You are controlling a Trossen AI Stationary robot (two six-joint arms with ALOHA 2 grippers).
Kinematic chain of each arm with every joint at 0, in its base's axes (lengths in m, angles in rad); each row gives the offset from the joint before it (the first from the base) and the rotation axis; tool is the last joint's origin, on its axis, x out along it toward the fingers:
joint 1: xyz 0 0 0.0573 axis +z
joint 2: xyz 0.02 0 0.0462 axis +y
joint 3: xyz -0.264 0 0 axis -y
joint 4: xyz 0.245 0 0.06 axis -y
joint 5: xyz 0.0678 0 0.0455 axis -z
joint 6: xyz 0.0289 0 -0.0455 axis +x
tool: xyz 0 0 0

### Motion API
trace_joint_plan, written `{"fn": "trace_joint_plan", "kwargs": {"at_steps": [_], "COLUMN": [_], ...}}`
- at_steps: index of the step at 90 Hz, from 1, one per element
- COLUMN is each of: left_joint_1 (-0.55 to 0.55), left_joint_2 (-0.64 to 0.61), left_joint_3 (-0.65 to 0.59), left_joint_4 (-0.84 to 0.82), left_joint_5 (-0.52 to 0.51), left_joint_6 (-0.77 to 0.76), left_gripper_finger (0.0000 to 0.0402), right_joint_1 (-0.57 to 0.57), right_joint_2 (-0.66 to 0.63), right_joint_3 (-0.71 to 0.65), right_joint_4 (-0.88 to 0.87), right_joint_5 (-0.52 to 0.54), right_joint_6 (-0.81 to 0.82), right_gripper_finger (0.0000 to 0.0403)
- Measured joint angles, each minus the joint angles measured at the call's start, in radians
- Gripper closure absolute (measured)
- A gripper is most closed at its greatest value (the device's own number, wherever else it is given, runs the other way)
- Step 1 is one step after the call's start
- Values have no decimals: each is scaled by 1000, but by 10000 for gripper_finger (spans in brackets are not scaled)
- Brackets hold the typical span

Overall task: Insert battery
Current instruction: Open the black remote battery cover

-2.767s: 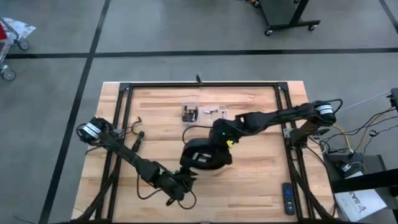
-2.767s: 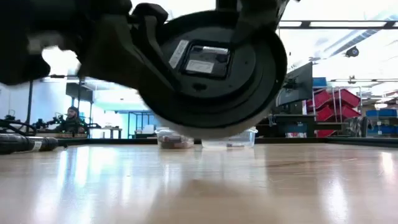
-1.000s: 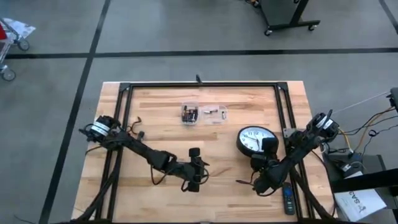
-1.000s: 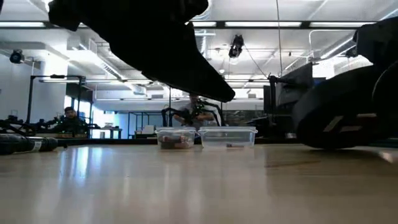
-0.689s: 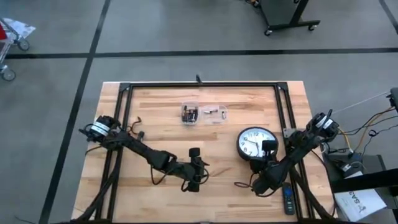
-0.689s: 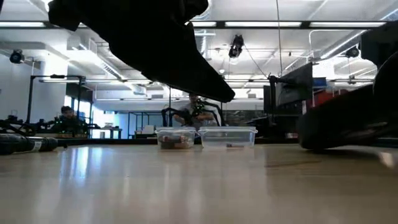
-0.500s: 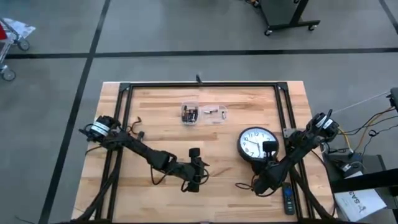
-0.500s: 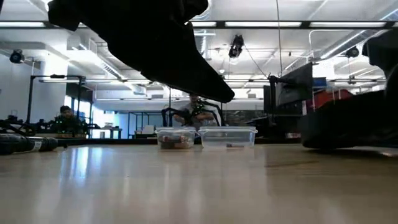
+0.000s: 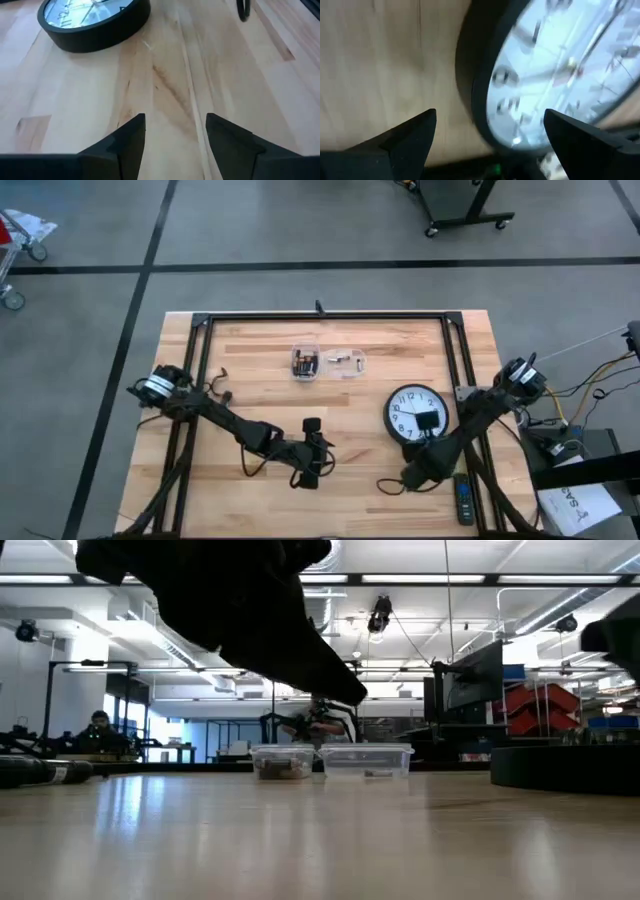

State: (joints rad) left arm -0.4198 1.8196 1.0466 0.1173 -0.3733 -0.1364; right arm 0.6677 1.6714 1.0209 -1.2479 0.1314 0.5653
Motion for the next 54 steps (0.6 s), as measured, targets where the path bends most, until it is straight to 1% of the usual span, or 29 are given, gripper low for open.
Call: {"fn": "trace_joint_plan", "kwargs": {"at_steps": [13, 29, 43, 54], "left_joint_1": [-2, -2, -2, 2], "left_joint_2": [-63, -131, -145, -145], "left_joint_3": [0, 0, 0, 0], "left_joint_4": [-124, -227, -236, -238], "left_joint_5": [6, 71, 73, 72], "left_joint_6": [-19, -90, -109, -112], "left_gripper_finger": [213, 226, 241, 252], "right_joint_1": [-87, -187, -204, -184], "right_joint_2": [0, 0, 0, 0], "right_joint_3": [19, 81, 146, 171], "right_joint_4": [90, 124, 121, 123], "right_joint_5": [27, 23, -46, -125], "right_joint_6": [-93, -170, -157, -78], "right_gripper_finger": [55, 55, 55, 55]}}
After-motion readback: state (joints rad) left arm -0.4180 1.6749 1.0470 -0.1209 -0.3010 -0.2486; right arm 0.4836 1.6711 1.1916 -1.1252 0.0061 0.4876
